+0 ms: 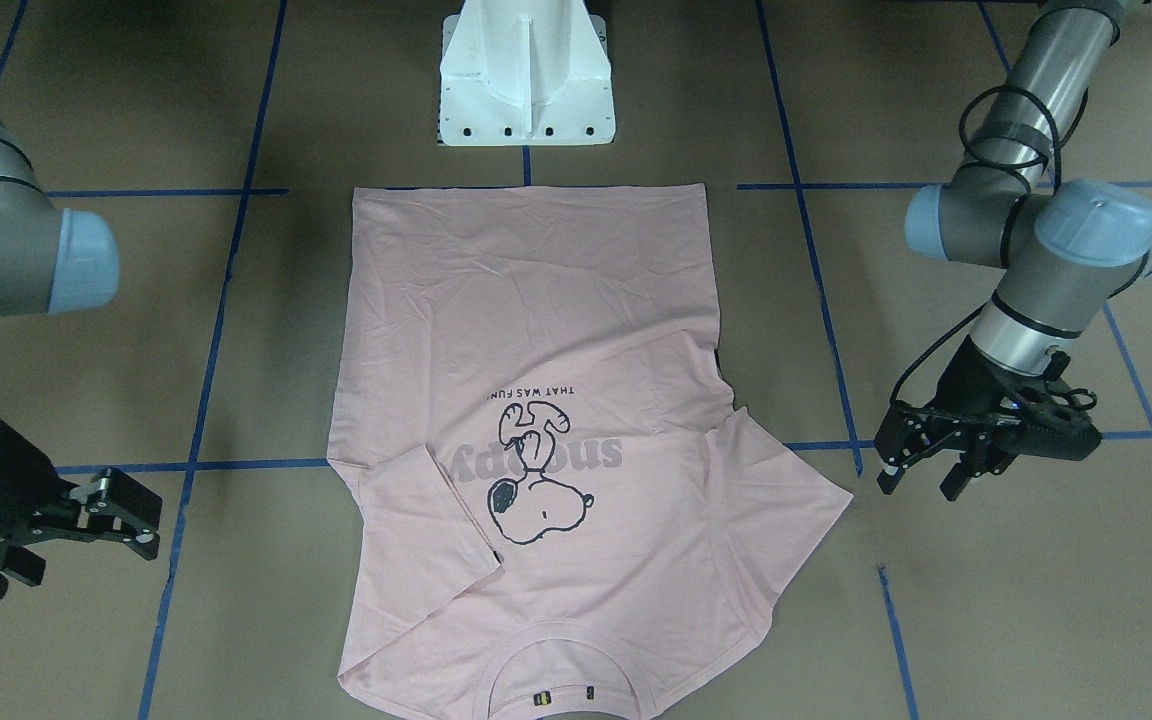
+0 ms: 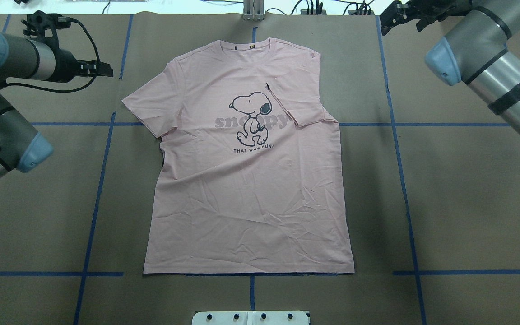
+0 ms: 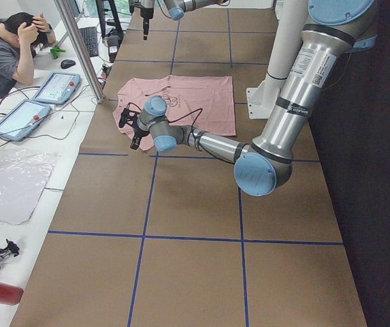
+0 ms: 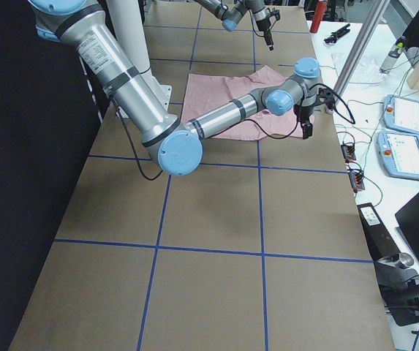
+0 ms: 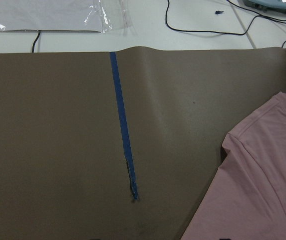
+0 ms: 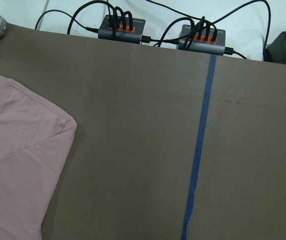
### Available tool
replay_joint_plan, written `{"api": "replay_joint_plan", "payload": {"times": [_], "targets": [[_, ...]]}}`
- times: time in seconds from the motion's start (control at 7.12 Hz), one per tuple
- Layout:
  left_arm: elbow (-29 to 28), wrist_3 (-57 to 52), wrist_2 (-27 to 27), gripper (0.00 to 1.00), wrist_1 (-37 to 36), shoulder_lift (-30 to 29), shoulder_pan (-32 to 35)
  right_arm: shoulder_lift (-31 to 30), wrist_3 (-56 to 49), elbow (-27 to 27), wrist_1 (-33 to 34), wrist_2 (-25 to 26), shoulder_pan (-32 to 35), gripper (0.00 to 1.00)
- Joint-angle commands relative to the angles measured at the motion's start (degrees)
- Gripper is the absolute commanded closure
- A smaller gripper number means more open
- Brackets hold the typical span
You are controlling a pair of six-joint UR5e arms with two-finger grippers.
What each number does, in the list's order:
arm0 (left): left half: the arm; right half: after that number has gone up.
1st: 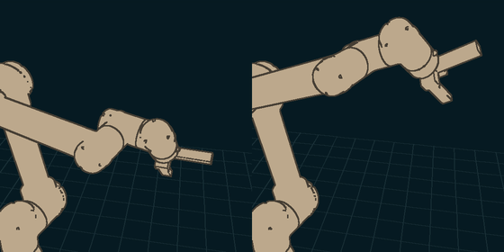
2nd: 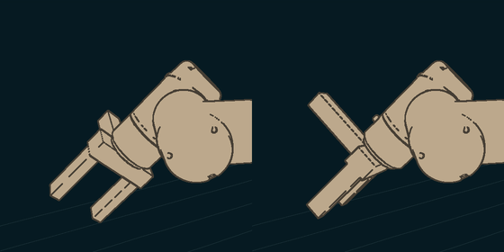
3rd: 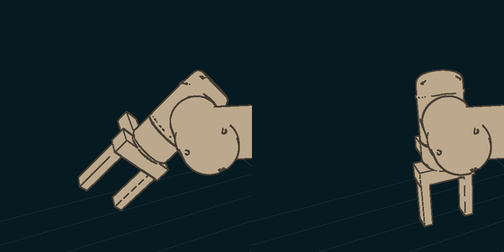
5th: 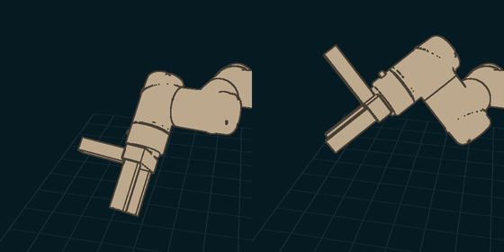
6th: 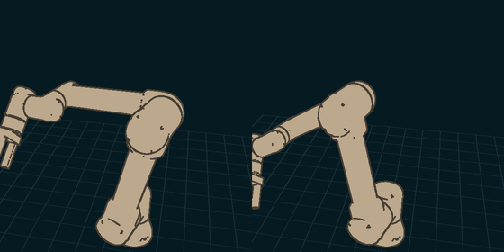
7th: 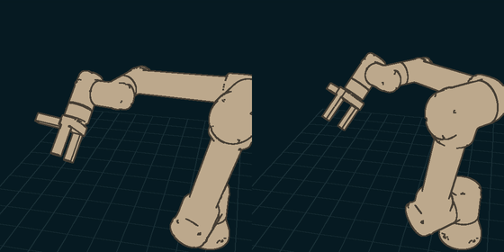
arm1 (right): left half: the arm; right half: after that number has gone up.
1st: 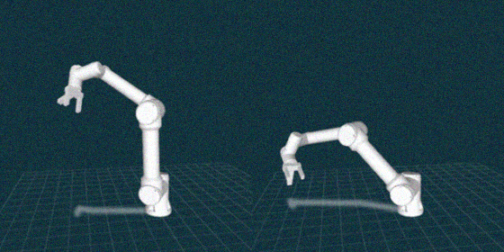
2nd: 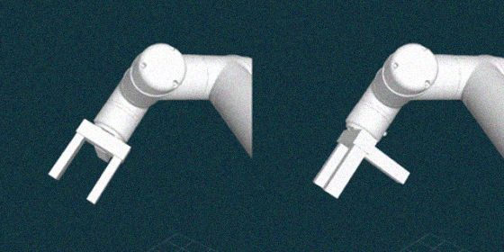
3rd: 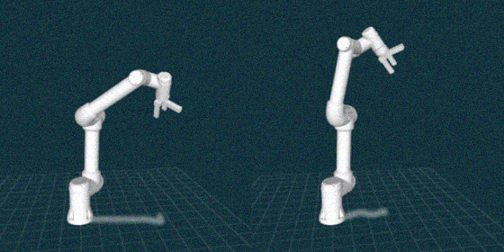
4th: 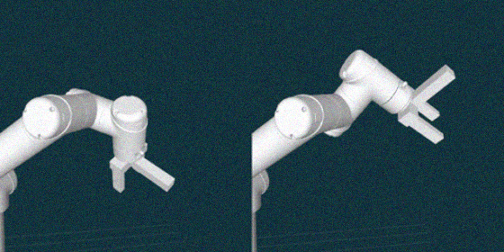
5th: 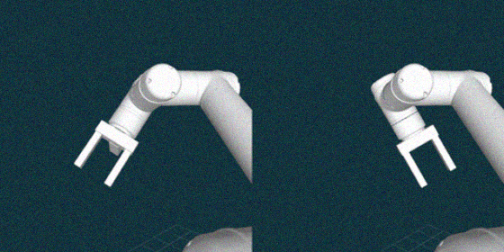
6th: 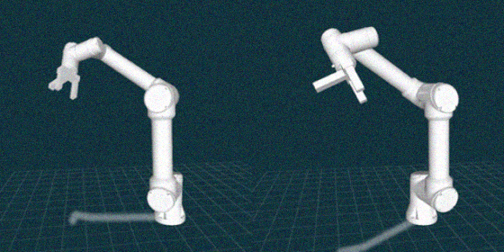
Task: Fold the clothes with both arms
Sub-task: 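Raise the right gripper away while the left gripper moves toward the other sleeve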
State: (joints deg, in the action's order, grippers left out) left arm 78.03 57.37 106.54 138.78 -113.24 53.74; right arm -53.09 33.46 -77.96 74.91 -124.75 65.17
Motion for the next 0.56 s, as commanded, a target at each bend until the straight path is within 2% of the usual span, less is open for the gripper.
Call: {"api": "replay_joint_plan", "payload": {"times": [0.0, 0.14, 0.42], "targets": [[-4.6, 5.8, -7.4, 0.36, 0.7, -2.0, -4.3, -1.3, -1.2, -1.3, 0.0, -0.7, 0.8, 0.0], [-6.4, 6.1, -9.3, 0.36, 0.8, -3.0, -5.9, -1.5, -1.2, -1.4, -0.1, -0.6, 0.8, 0.0], [-7.3, 6.1, -9.9, 0.37, 0.8, -3.2, -7.1, -1.8, -1.0, -1.4, -0.1, -0.4, 0.8, 0.0]]}}
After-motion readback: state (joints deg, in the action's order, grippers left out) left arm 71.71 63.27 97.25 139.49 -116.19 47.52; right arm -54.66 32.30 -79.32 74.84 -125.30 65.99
